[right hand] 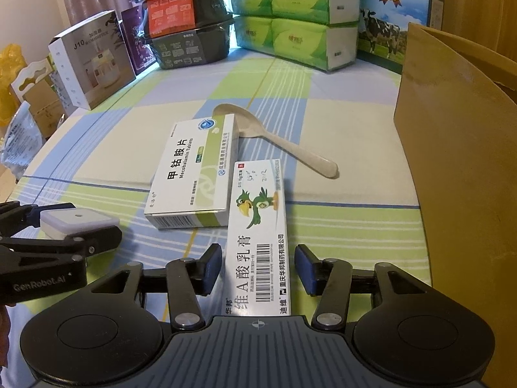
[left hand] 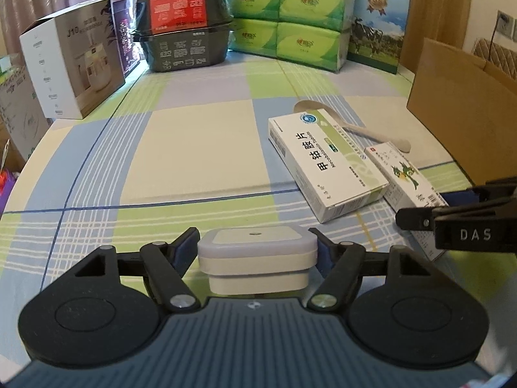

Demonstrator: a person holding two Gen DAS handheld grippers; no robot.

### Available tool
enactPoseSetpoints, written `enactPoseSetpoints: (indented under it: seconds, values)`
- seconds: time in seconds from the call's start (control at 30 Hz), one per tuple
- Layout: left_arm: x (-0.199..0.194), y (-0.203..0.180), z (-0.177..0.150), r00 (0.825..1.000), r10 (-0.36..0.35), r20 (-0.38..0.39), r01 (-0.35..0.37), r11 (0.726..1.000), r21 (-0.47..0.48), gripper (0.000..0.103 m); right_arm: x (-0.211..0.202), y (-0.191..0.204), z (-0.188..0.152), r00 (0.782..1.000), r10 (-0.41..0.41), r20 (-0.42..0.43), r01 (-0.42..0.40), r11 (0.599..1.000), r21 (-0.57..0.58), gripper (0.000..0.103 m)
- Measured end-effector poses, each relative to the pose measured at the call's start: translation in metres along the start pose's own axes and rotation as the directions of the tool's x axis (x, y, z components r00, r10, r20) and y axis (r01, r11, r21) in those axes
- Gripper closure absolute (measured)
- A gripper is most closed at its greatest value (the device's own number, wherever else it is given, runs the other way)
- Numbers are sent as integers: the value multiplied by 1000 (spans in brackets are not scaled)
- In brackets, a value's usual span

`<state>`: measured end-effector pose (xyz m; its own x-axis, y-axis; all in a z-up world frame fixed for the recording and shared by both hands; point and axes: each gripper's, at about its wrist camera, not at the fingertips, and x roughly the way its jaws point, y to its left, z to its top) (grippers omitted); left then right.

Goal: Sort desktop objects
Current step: 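Carry the plug adapter and ointment box over the cardboard box with both tools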

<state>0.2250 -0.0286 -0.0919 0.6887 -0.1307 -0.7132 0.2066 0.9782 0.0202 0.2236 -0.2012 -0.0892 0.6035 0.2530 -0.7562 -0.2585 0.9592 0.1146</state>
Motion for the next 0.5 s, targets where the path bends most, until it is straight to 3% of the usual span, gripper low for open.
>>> enactPoseSetpoints:
  seconds: [0.27,0.33,0.37,0.5]
  values:
    - [3,0,0,1000,-9,-14,9,1000,-10,42,2,-1,1,1000,-3,-1,3,1000,9,56]
    - [2,1,0,1000,-8,-17,8,1000,-15,42,2,0,1,1000,-10,-2,10,1000,6,59]
    - [2,1,0,1000,-8,-20,8,1000,-19,42,2,0,2,1000,-11,-2,11,1000,5,66]
    - [1,4,0,1000,-16,-22,15,999,-33,42,3,0,3,1000,-19,-3,19,1000,9,67]
